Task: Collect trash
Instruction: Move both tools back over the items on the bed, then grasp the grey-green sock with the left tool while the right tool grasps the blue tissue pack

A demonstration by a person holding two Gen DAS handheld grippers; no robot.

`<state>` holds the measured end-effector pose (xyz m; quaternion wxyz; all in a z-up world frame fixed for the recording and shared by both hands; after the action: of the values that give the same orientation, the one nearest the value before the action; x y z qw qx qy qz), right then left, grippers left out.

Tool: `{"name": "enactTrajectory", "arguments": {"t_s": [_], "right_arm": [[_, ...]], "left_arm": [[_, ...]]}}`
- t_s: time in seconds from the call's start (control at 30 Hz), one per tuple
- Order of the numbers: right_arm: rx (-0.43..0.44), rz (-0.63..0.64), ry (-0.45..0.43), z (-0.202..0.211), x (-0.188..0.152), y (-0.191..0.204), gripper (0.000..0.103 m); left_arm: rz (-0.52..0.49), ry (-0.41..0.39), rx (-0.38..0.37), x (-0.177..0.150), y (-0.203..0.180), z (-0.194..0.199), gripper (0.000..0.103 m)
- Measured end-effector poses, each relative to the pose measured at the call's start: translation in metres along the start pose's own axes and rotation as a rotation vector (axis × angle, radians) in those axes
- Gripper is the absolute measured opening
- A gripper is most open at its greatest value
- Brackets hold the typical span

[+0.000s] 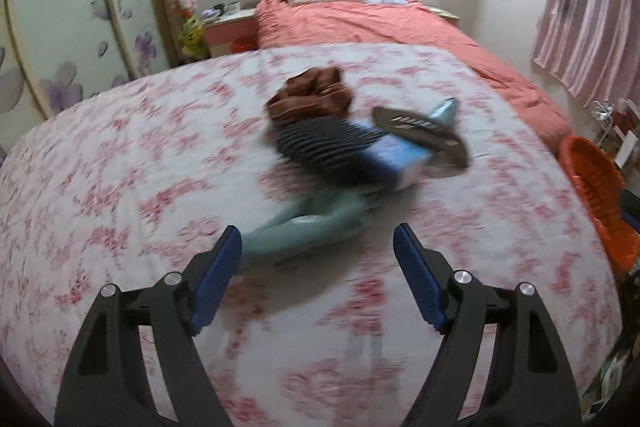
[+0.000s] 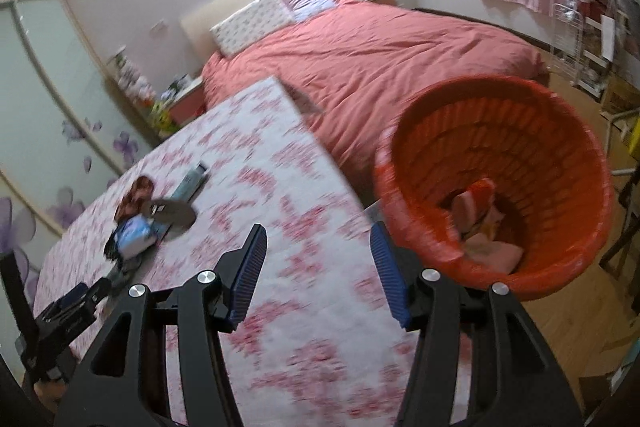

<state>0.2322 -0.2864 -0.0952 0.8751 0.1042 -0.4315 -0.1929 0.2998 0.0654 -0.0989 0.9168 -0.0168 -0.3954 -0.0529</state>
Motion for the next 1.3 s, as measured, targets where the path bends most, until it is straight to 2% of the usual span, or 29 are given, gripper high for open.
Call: {"name": "enactTrajectory", "arguments": {"t_s": [0.2,0.3,0.57,0.67,0.8,0.9,1.0,1.07,1.13,1.23,1.3], "right_arm": [[0.028,0.054,0.045,-0.009,-0.013,0.03,0.055],[0.033,0.07,0.06,-0.012,-0.018,0.039,0.055],[0.048,0.103,0.095,-0.018,-0.03,0.057,0.055],[0.057,0.112,0.106,-0.021,-0.034,0.065,0.055],[0.072,0.131,0.12,-0.024,-0.04,0.076,0.055],[0.085,0.155,0.131,-0.027,-0.046,0.09,0.055],[0.101,0.188,0.135,-0.031,-0.052,0.106,0.055],[0.11,0.221,0.13,-0.034,-0.057,0.119,0.055],[0.112,0.253,0.119,-0.036,-0.058,0.128,0.055],[0.11,0.306,0.093,-0.041,-0.059,0.144,0.055],[0.107,0.342,0.077,-0.047,-0.058,0.155,0.055]], "left_arm": [[-0.014,0.015,-0.011,0.001,0.001,-0.015,0.076],[-0.014,0.028,-0.012,0.005,-0.004,-0.026,0.069],[-0.002,0.048,-0.031,0.0,0.004,-0.034,0.016],[0.028,0.045,-0.037,-0.005,0.022,-0.024,0.014],[0.058,0.036,-0.001,-0.014,0.052,-0.008,0.014],[0.105,0.029,0.083,-0.02,0.089,-0.002,0.015],[0.184,0.043,0.129,-0.022,0.118,-0.004,0.018],[0.222,0.047,0.136,-0.023,0.131,-0.007,0.029],[0.227,0.048,0.139,-0.024,0.133,-0.01,0.035],[0.187,0.033,0.151,-0.023,0.127,-0.011,0.04],[0.195,0.031,0.137,-0.024,0.128,-0.011,0.041]]}}
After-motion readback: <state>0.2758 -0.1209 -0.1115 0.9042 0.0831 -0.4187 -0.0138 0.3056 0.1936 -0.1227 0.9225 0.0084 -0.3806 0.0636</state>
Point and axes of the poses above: each gripper's, at about its wrist camera, not at the fingertips, and z roughly against the way its jaws point, y to its left, x to its top, the point moved 5 cm from there along -z, roughly the way its jaws point, and after that the axes turned 6 degrees about -y, right-handed, at the moved point
